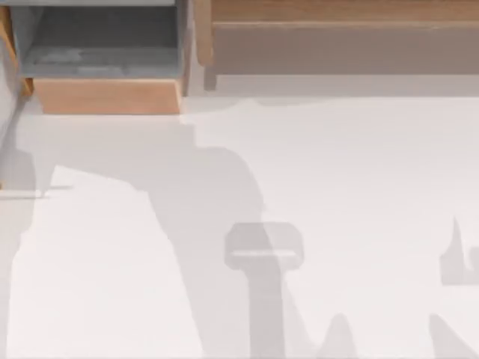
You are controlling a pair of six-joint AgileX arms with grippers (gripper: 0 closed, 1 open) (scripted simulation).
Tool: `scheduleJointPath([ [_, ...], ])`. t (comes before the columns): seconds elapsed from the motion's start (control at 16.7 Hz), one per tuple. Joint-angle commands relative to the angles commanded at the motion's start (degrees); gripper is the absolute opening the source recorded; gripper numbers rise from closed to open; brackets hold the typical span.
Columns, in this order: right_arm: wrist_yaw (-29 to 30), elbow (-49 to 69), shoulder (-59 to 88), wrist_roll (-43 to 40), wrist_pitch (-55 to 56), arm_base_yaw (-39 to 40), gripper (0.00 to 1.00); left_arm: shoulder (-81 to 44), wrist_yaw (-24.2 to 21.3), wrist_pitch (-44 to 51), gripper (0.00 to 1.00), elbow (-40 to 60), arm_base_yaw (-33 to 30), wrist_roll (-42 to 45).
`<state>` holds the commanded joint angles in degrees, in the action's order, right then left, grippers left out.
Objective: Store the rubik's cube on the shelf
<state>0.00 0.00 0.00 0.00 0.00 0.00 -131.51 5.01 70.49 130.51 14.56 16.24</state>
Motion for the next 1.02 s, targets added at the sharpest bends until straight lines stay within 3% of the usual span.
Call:
scheduleJointPath([
  [0.24, 0.0, 0.0, 0.0, 0.0, 0.0, 0.0, 1.00, 11.8, 8.6, -9.7, 0.00, -13.8, -9.9, -0.2],
  [0.48, 0.0, 0.0, 0.0, 0.0, 0.0, 0.0, 1.00, 18.1, 16.8, -24.9, 0.00, -32.2, -24.0, -0.6],
  [0.78, 0.0, 0.0, 0.0, 0.0, 0.0, 0.0, 1.00, 18.6, 25.4, -50.8, 0.00, -51.4, -42.5, -1.5],
  [1.02, 0.0, 0.0, 0.0, 0.0, 0.0, 0.0, 1.00, 15.4, 30.4, -75.3, 0.00, -59.4, -55.3, -2.3],
])
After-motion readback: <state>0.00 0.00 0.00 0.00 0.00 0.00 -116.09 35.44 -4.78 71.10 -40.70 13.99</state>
